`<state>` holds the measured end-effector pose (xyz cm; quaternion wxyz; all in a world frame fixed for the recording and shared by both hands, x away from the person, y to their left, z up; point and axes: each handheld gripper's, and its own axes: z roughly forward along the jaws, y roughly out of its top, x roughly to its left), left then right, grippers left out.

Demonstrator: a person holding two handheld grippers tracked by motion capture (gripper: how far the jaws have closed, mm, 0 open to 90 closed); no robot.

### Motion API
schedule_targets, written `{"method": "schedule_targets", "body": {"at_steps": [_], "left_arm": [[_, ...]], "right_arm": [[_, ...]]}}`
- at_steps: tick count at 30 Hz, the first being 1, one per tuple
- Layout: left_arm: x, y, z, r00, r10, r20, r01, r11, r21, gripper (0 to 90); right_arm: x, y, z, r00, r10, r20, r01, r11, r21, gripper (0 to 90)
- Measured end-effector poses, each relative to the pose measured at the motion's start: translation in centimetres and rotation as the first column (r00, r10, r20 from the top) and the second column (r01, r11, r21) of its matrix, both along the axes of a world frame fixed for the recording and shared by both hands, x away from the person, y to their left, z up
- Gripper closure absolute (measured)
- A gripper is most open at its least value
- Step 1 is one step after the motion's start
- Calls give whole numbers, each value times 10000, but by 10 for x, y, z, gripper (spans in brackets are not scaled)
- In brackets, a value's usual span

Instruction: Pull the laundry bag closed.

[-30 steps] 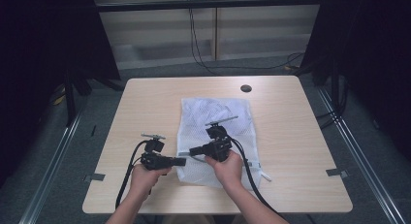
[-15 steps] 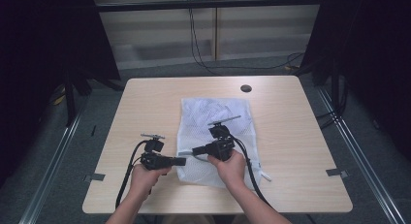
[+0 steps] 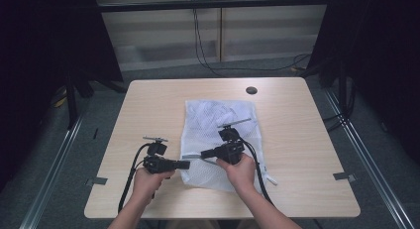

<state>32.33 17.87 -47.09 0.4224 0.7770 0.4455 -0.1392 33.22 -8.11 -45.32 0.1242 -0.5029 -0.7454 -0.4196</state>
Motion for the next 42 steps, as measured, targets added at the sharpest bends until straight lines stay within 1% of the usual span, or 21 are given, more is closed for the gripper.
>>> {"method": "schedule_targets", "body": {"at_steps": [8, 13, 15, 16, 22, 23, 24, 31, 32, 35, 39, 41, 42], "left_arm": [[0, 0, 0, 10000, -26, -85, 25, 10000, -82, 887], [0, 0, -1, 9999, -98, -113, 96, 9999, -115, 887], [0, -1, -1, 9999, -92, -130, 90, 9999, -111, 887], [0, -1, -1, 9998, -10, -176, 8, 9999, -118, 887], [0, -1, -1, 9999, -52, -159, 51, 10000, -82, 887], [1, -1, -1, 9998, -138, -161, 137, 9999, -92, 887], [0, -1, -1, 9999, -66, -136, 65, 10000, -55, 887], [0, -2, -1, 9998, -111, -149, 111, 9999, -35, 887], [0, -1, -1, 9999, -62, -151, 62, 10000, -48, 887], [1, 1, -1, 9998, -13, -200, 10, 9999, -129, 887], [1, 1, -1, 9998, -69, -183, 67, 9999, -144, 888], [1, 0, -1, 9997, -55, -230, 50, 9998, -184, 887], [1, 0, -1, 9998, -91, -175, 88, 9998, -169, 887]], "right_arm": [[-1, -1, 0, 10000, 2, 65, -2, 10000, -15, 872], [-1, -2, 0, 10000, -6, 22, 6, 10000, -8, 872], [-2, -2, -1, 10000, 40, 54, -40, 10000, -24, 872], [-2, -2, -1, 10000, 50, 59, -50, 10000, -28, 872], [-3, -3, -1, 10000, 47, 61, -47, 10000, -32, 872], [-3, -3, -1, 10000, 47, 61, -47, 10000, -32, 872], [-3, -3, -1, 10000, 31, 28, -31, 10000, -30, 873], [-3, -4, 0, 10000, 52, 8, -52, 10000, -6, 873], [-3, -5, -1, 9999, 44, 107, -43, 9999, -128, 873], [-2, -8, -1, 10000, -38, 33, 38, 9999, -131, 873], [-2, -13, -1, 10000, -84, -9, 83, 9999, -135, 873], [-2, -14, -1, 10000, -68, 42, 68, 9999, -98, 873], [-2, -14, -1, 10000, -68, 42, 68, 9999, -98, 873]]}}
